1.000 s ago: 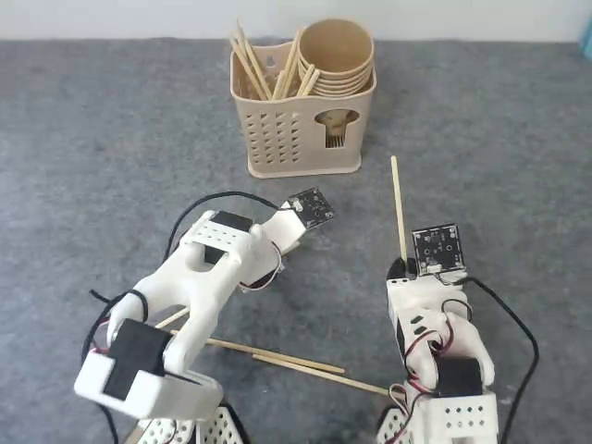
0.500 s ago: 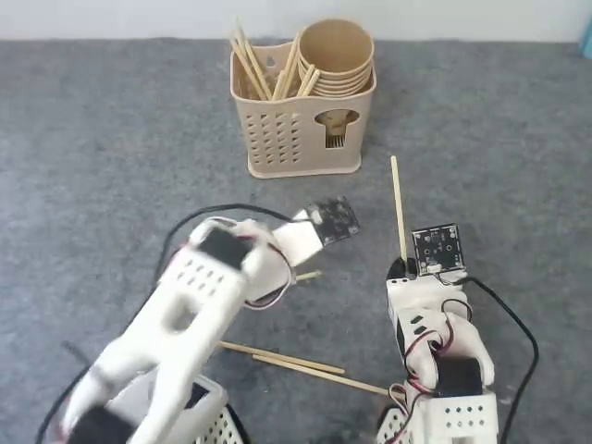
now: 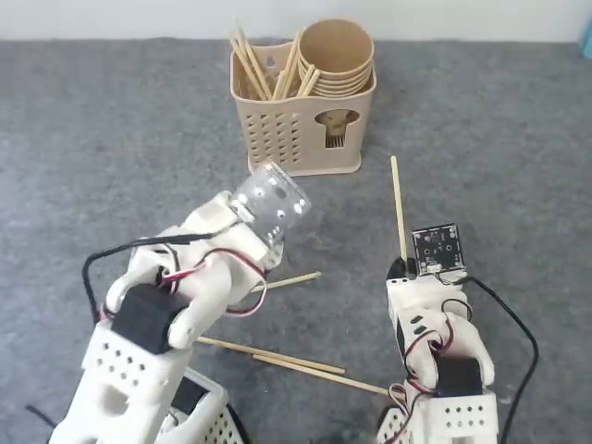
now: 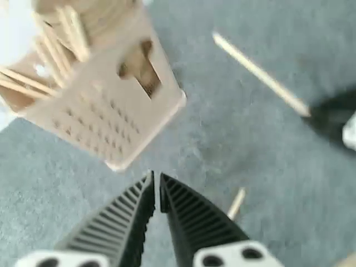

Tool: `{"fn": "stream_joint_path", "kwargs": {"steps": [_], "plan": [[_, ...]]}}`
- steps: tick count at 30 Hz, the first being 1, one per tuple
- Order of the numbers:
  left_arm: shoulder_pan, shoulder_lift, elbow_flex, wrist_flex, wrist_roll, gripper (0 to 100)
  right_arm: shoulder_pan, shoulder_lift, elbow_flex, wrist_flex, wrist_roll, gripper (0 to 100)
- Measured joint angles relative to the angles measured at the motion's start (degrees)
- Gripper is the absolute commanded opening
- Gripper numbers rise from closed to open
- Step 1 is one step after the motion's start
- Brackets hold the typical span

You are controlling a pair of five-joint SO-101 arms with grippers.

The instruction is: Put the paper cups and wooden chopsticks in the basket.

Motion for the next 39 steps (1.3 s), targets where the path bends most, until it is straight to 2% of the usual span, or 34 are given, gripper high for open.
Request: {"fn": "stream_joint_path", "kwargs": {"steps": [3, 5, 7, 9, 12, 16, 24, 29, 33, 39], "plan": [[-0.2, 0.0, 3.9, 4.3, -7.6, 5, 0.2, 0.0, 0.0, 0.0, 0.0, 0.7], [-0.6, 0.0, 7.6, 5.6, -12.2, 13, 0.1, 0.0, 0.0, 0.0, 0.0, 0.7], [-1.9, 0.0, 11.4, 5.5, -13.7, 21, 0.1, 0.0, 0.0, 0.0, 0.0, 0.7], [-4.0, 0.0, 15.0, 3.7, -13.6, 24, 0.1, 0.0, 0.0, 0.0, 0.0, 0.7], [-7.7, 0.0, 20.1, 0.1, -12.7, 22, 0.1, 0.0, 0.0, 0.0, 0.0, 0.7], [-8.9, 4.3, 24.8, -3.8, -13.6, 17, 0.1, 0.0, 0.0, 0.0, 0.0, 0.7], [-10.5, 27.3, 22.1, -13.6, -14.7, 16, 0.1, 0.0, 0.0, 0.0, 0.0, 0.7], [-10.9, 44.5, 15.6, -14.4, -14.4, 15, 0.1, 0.0, 0.0, 0.0, 0.0, 0.7], [-10.8, 52.7, 8.8, -11.0, -16.8, 0, 0.1, 0.0, 0.0, 0.0, 0.0, 0.7], [-8.7, 55.6, 6.4, -6.6, -19.8, 1, 0.1, 0.0, 0.0, 0.0, 0.0, 0.7]]}}
